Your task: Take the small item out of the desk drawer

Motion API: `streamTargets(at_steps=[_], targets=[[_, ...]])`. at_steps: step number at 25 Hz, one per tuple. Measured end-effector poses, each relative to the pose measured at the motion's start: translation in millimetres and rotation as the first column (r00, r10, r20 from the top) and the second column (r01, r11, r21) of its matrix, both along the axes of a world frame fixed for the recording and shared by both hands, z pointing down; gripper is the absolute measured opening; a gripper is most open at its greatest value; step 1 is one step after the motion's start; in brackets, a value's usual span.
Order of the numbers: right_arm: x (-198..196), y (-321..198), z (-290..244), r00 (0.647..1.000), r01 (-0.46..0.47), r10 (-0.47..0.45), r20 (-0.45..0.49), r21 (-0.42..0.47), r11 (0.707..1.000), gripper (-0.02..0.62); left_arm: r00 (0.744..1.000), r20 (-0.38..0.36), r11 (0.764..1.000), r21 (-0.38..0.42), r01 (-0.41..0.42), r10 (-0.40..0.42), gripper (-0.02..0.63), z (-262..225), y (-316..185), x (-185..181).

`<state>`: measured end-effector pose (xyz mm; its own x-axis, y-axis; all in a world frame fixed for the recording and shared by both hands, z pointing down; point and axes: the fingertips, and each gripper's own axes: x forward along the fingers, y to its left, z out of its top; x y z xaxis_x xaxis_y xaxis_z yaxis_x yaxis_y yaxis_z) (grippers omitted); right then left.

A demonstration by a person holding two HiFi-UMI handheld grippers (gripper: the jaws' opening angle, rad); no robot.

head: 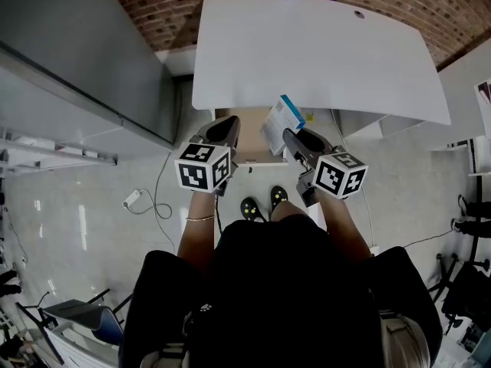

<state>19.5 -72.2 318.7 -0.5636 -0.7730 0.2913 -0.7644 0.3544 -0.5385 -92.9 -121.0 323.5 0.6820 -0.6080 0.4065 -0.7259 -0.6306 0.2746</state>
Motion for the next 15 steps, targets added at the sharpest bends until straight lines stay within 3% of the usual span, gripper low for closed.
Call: streamTargets(at_steps=[15], targets=[[0.7,15.0,-54.3,0.999,0.018,-0.014,-0.028,0.128,0.992,0.106,1.000,-0.001,0.988,0.157,-0.003,0.003,-0.002,-53.9,17.2,-5.6]])
